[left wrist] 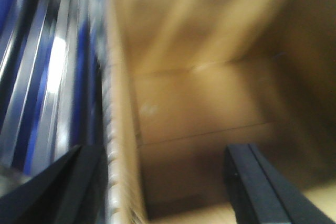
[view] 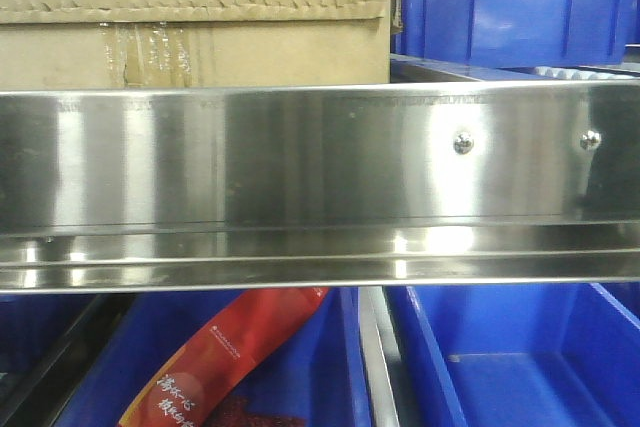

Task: Grab carton from right shelf to conveyor
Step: 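Lift the brown carton off the shelf with both grippers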

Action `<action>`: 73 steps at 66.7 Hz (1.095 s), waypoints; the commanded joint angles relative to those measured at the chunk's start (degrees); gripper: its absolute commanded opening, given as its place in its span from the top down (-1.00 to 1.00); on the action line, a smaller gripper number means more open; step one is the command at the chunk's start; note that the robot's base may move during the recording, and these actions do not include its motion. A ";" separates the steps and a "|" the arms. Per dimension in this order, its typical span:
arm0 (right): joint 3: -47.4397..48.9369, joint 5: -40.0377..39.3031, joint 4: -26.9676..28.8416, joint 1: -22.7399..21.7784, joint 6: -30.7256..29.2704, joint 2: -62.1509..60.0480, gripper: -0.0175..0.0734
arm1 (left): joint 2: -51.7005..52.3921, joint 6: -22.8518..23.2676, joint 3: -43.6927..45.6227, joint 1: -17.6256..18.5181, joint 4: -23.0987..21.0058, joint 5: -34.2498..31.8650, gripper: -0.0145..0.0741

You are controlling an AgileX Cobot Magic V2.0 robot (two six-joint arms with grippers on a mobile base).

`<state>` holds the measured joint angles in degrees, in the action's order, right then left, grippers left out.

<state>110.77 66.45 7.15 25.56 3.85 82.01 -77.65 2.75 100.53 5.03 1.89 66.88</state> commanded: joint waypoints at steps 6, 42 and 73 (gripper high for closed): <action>9.60 3.08 -6.21 4.55 3.78 9.71 -0.59 | -5.83 -1.14 4.36 -3.23 -3.86 -0.73 -0.19; 14.79 2.46 -6.21 4.72 5.12 26.34 -0.37 | -16.64 -1.14 4.49 -3.34 -5.17 -5.61 -0.13; 14.89 2.22 -6.44 4.64 5.12 26.60 0.77 | -17.30 -1.14 5.06 -3.34 -4.24 -3.70 0.71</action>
<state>125.03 69.54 1.56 30.56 10.07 109.63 -95.55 2.79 104.70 1.79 -2.36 62.11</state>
